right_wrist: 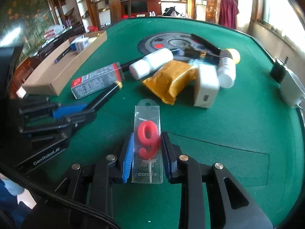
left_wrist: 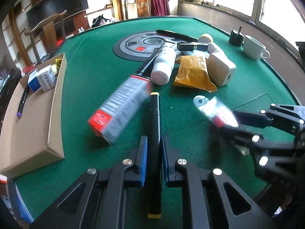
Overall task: Organize objects
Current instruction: 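Grasp a black marker with the left gripper while the right grasps the red number candle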
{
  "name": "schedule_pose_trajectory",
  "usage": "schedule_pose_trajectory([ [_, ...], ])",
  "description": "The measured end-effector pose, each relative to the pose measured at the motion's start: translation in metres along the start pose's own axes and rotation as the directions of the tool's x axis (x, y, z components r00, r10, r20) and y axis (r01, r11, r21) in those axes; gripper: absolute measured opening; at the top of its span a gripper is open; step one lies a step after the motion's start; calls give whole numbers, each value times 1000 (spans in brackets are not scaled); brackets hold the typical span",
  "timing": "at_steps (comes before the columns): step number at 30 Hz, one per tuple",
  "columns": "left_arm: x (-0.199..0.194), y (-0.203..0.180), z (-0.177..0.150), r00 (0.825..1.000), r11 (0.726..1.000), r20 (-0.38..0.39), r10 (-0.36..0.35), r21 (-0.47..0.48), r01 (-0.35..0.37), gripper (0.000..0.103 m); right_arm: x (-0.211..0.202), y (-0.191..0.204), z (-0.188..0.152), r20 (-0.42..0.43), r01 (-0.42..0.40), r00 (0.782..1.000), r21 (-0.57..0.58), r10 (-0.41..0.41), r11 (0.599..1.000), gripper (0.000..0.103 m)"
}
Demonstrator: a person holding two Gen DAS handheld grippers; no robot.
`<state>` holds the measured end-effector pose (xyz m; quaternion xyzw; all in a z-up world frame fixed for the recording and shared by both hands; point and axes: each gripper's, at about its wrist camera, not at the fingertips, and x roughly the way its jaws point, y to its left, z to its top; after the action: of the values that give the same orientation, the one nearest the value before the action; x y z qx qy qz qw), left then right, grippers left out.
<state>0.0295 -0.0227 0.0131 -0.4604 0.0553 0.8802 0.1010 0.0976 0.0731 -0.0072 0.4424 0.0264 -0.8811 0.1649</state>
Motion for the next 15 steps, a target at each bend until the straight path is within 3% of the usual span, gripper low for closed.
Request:
schedule_pose_trajectory([
  [5, -12, 15, -6, 992, 989, 31, -118, -90, 121, 12, -11, -8, 8, 38, -33, 999, 40, 32, 999, 25],
  [15, -43, 40, -8, 982, 973, 106, -155, -155, 170, 12, -9, 8, 17, 60, -137, 989, 52, 134, 989, 25],
])
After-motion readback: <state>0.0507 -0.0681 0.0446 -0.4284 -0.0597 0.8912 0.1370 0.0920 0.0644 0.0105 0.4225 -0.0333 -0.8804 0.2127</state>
